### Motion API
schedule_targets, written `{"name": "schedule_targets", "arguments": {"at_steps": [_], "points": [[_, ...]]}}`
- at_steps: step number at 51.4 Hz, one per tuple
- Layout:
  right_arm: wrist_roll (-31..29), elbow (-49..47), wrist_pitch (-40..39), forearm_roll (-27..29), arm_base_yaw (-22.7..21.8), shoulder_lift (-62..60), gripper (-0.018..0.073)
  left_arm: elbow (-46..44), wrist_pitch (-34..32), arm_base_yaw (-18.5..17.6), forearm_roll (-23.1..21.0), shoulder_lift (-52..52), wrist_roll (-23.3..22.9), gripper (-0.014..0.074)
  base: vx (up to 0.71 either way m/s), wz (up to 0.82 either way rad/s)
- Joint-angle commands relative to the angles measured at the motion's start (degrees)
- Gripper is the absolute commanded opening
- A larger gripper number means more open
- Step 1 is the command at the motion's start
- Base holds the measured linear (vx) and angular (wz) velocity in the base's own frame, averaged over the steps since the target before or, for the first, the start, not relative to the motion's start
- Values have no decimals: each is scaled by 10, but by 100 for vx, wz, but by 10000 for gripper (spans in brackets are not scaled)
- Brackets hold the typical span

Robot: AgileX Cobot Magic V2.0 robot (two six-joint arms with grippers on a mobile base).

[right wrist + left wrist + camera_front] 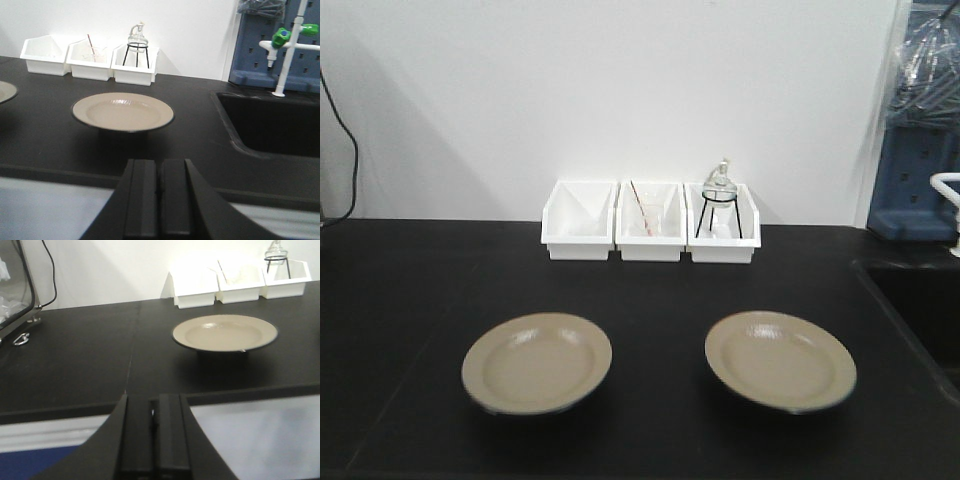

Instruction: Arrange circular plates on left workspace

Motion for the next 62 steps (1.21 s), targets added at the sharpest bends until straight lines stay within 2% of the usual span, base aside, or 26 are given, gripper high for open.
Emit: {"name": "schedule_targets", "arguments": {"at_steps": [1, 30, 62], "points": [[-1, 12, -46, -7, -2, -5, -4, 11, -50, 2, 0, -9, -4, -1, 48, 3], [-1, 12, -46, -7, -2, -5, -4, 11, -50, 2, 0, -9, -4, -1, 37, -4], [-1, 12, -46, -7, -2, -5, -4, 11, -50, 2, 0, -9, -4, -1, 12, 0]]}}
